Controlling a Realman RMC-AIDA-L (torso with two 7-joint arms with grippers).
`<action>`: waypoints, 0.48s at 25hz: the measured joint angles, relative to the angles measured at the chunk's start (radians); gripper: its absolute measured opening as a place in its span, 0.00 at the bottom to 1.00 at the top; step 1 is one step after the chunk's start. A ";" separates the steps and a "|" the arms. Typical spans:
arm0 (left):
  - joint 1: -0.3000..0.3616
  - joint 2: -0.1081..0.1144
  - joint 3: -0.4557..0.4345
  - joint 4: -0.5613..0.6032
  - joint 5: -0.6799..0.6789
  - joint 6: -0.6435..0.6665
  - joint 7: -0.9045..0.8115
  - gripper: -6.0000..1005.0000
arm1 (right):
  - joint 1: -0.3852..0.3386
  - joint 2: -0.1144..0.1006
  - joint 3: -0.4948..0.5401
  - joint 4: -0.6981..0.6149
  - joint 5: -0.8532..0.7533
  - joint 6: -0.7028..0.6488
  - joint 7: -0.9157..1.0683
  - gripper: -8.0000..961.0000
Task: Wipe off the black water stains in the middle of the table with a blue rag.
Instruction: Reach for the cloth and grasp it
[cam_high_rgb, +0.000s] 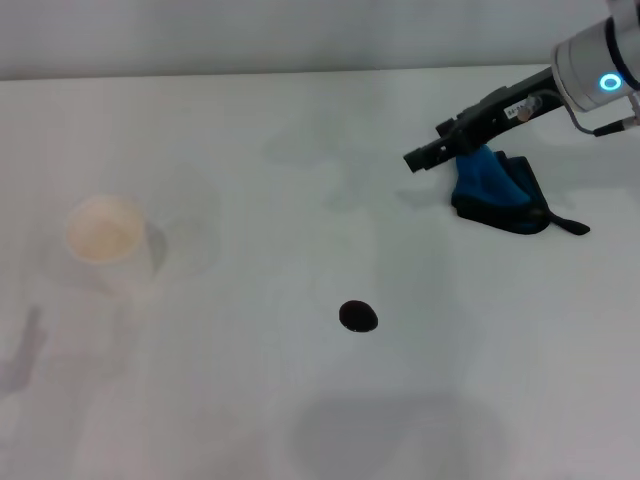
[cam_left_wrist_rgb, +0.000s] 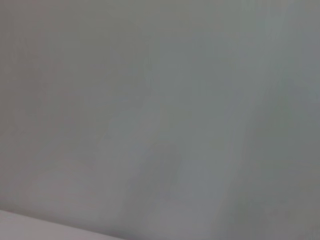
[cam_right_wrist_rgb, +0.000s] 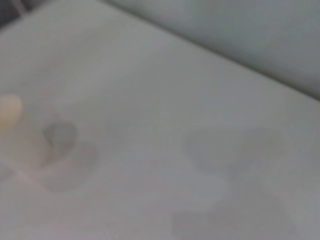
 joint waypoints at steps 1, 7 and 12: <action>-0.004 0.000 0.000 0.000 0.000 0.000 0.000 0.87 | 0.009 0.002 0.005 -0.005 -0.042 -0.008 0.026 0.88; -0.016 0.000 0.000 -0.002 0.000 0.000 0.001 0.87 | 0.039 0.033 0.168 -0.037 -0.282 -0.068 0.096 0.88; -0.032 0.000 0.000 -0.002 0.000 0.000 0.001 0.87 | 0.046 0.065 0.327 -0.083 -0.517 -0.117 0.147 0.88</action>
